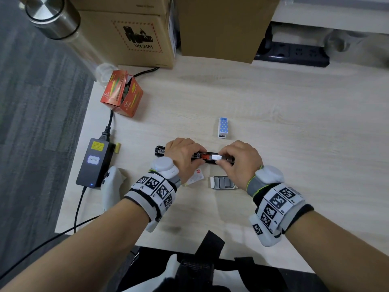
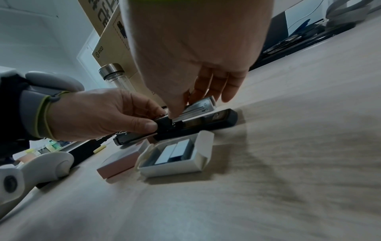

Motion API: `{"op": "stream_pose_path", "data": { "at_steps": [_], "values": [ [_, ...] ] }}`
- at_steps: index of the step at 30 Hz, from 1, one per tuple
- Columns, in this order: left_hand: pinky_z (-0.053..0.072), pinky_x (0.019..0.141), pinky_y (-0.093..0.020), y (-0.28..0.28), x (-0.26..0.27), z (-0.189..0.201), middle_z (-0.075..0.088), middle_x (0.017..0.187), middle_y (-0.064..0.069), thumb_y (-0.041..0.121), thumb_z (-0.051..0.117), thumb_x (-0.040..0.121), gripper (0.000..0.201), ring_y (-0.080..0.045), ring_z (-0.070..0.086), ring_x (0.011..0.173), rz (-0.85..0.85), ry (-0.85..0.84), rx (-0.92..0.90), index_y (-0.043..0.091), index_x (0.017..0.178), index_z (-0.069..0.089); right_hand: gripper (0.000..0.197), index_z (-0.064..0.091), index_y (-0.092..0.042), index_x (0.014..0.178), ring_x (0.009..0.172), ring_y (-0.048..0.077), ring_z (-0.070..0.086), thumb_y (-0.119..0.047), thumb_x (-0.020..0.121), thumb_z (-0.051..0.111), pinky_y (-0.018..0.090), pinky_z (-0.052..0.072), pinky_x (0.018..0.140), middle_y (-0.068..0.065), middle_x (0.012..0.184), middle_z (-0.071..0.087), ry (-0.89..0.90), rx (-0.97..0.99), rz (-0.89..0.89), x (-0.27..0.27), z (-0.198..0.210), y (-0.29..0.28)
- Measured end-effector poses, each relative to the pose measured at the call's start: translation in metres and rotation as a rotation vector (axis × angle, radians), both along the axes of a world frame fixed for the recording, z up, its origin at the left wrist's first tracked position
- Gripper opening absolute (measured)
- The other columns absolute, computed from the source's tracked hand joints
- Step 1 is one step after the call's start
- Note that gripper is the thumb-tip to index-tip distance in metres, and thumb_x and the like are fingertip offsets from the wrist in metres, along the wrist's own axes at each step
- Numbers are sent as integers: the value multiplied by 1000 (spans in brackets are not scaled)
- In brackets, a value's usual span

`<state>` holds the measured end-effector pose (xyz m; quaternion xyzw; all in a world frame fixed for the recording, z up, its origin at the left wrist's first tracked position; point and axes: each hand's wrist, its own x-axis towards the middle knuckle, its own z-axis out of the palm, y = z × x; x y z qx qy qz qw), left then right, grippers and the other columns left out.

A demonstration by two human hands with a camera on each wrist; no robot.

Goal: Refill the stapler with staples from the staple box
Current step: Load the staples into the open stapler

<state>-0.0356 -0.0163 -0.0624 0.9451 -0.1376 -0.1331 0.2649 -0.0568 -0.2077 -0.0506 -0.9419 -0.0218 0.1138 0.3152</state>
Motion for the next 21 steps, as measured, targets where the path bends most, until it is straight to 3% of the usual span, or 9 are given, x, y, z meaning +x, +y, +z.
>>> {"op": "stream_pose_path", "data": {
  "at_steps": [5, 10, 15, 19, 21],
  "values": [
    [27, 85, -29, 0, 0, 0, 65, 99, 7, 32, 69, 80, 21, -21, 52, 101, 2, 1, 3, 29, 101, 67, 27, 67, -20, 95, 88, 27, 55, -28, 71, 77, 35, 42, 79, 5, 93, 62, 46, -27, 11, 1, -4, 3],
    [29, 89, -32, 1, -1, 1, 65, 100, 8, 34, 67, 81, 21, -20, 51, 104, 0, 10, 7, 31, 102, 67, 21, 65, -18, 80, 84, 25, 52, -24, 66, 80, 35, 41, 74, 2, 92, 58, -100, -22, -8, -12, -3, -5],
    [25, 87, -29, 0, -2, 3, 63, 100, 6, 33, 67, 81, 23, -21, 51, 104, -6, 15, 19, 30, 104, 66, 24, 70, -20, 88, 91, 27, 53, -28, 67, 79, 34, 37, 79, 4, 103, 60, -82, -60, 29, -19, -9, -7],
    [33, 89, -35, -3, -9, 8, 60, 109, -2, 32, 72, 76, 42, -27, 53, 103, -50, -89, 39, 24, 115, 60, 20, 69, -19, 89, 91, 28, 53, -22, 70, 75, 34, 38, 77, 4, 100, 60, -123, -53, 23, -21, -5, -10],
    [33, 84, -35, -8, -19, 14, 60, 107, -3, 31, 71, 75, 39, -27, 52, 99, -61, -170, 25, 22, 111, 60, 17, 67, -19, 89, 89, 27, 52, -17, 73, 71, 33, 39, 76, 2, 97, 60, -172, -30, 9, -25, -3, -16]
  ]
}}
